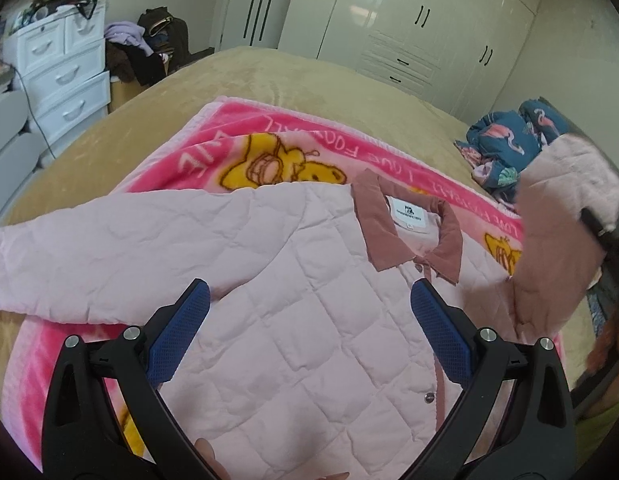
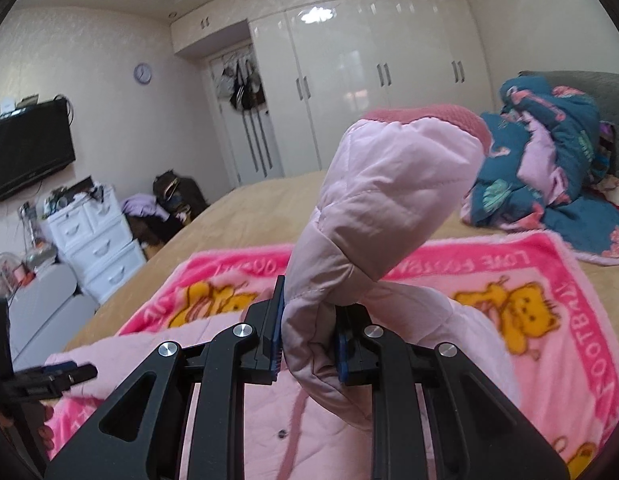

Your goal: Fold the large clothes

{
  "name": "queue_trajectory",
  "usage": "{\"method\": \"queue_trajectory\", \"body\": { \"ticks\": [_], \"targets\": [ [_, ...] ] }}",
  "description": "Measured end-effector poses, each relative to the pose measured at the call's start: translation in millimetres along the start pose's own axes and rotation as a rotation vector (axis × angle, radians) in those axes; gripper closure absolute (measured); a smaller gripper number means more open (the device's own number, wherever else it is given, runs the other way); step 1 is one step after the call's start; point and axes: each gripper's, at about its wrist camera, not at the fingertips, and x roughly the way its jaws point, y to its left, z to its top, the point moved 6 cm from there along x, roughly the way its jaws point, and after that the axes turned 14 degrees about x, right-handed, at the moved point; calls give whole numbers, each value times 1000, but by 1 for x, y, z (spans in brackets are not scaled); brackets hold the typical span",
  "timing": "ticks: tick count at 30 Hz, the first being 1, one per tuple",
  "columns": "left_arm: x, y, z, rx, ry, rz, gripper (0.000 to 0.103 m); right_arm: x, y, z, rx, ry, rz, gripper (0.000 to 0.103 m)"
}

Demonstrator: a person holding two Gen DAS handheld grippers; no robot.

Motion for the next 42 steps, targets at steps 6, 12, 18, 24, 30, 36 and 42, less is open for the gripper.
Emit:
{"method": "queue_trajectory", "body": {
  "ticks": [6,12,18,24,30,36,42],
  "targets": [
    [1,11,-3,-40,-5,-25,9,29,24,-42,-12,79,18,84],
    [11,14,-8,-91,0,-84,9,49,34,-80,-37,136,20,84],
    [24,12,-17,-142,25,-173,9,65,36,-121,-55,208,10,84],
    [31,12,-22,-198,32,-246,9,78,47,-169,-97,315,34,73],
    [37,8,-26,-232,36,-309,9,85,65,-207,-170,415,35,48],
    [47,-3,-36,-230,66,-348,9,70,73,-224,-188,466,58,8],
    [71,-15,-52,-221,142,-363,9,36,53,-203,-157,446,64,5]
  ]
}}
